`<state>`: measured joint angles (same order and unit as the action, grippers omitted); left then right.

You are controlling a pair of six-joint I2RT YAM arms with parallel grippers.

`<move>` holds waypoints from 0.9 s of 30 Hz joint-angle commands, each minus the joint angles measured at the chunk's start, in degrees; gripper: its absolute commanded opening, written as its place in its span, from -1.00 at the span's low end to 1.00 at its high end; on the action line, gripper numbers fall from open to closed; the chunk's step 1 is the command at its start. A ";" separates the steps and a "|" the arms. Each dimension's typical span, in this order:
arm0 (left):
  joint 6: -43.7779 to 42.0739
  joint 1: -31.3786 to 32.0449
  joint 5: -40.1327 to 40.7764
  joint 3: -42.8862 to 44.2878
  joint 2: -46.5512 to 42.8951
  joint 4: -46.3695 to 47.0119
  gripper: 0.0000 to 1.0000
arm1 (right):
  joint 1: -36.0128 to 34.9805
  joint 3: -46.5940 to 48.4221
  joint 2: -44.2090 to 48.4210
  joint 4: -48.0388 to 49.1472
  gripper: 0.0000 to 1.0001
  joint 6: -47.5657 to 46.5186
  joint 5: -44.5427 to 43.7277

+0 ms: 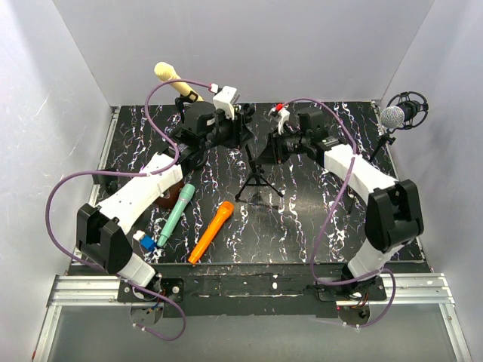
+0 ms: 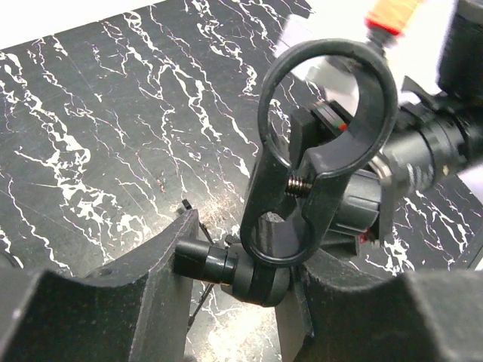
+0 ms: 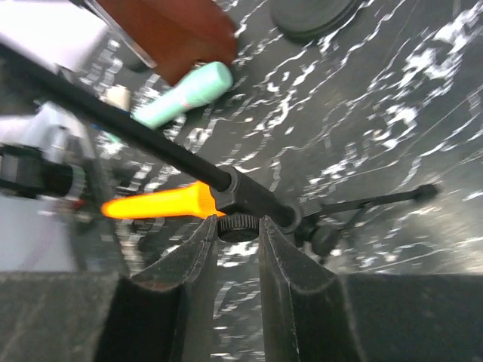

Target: Remove the microphone from the stand

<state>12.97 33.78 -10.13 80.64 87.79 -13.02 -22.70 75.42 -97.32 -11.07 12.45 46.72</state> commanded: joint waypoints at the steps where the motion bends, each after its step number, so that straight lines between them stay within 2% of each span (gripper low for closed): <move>1: 0.83 -0.38 2.13 1.10 -1.13 0.80 -1.00 | -6.03 -4.30 8.62 8.15 -0.97 -27.16 -11.19; 4: 0.74 -0.38 1.96 0.83 -1.39 0.62 -1.00 | -10.51 -12.11 12.84 18.42 -0.97 -46.30 -21.55; 6: 0.65 -0.38 1.43 0.48 -1.57 0.54 -1.00 | -12.27 -18.70 15.39 28.43 -0.97 -58.96 -25.34; 8: 0.65 -0.38 1.08 -0.39 -2.00 0.54 -1.00 | -14.12 -27.73 16.72 41.92 -0.97 -76.70 -27.38; 10: 0.74 -0.38 0.73 -1.01 -2.36 0.62 -1.00 | -14.39 -35.23 15.59 58.10 -0.97 -85.88 -27.12; 12: 0.74 -0.47 0.38 -1.45 -2.53 0.80 -1.00 | -14.39 -38.49 14.70 64.14 -0.97 -89.52 -27.47; 13: 0.74 -0.47 0.29 -1.54 -2.62 0.80 -1.00 | -14.39 -38.76 15.31 63.20 -0.71 -89.44 -27.73; 15: 0.74 -0.47 0.20 -1.80 -2.62 1.06 -1.00 | -14.30 -37.55 18.55 52.36 0.28 -87.70 -27.91; 16: 0.65 -0.47 0.20 -1.80 -2.54 1.15 -1.00 | -13.96 -36.06 21.61 44.20 0.48 -85.68 -26.95; 18: 0.56 -0.47 -0.15 -1.80 -2.71 1.24 -1.00 | -13.25 -31.93 24.87 27.33 0.63 -79.28 -24.40; 20: 0.48 -0.47 -0.77 -1.80 -2.62 1.33 -1.00 | -12.81 -28.94 26.65 15.17 0.67 -73.13 -22.03; 24: 0.39 -0.47 -1.73 -2.15 -2.80 1.15 -1.00 | -11.15 -22.88 27.80 2.48 0.66 -55.12 -18.08; 27: 0.47 -0.47 -2.26 -2.50 -2.89 1.15 -1.00 | -8.60 -14.36 23.77 -8.06 0.61 -40.18 -11.94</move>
<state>13.50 33.50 -11.03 79.09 87.64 -12.21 -33.95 51.90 -70.46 0.23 -49.25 26.52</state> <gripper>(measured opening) 0.380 0.822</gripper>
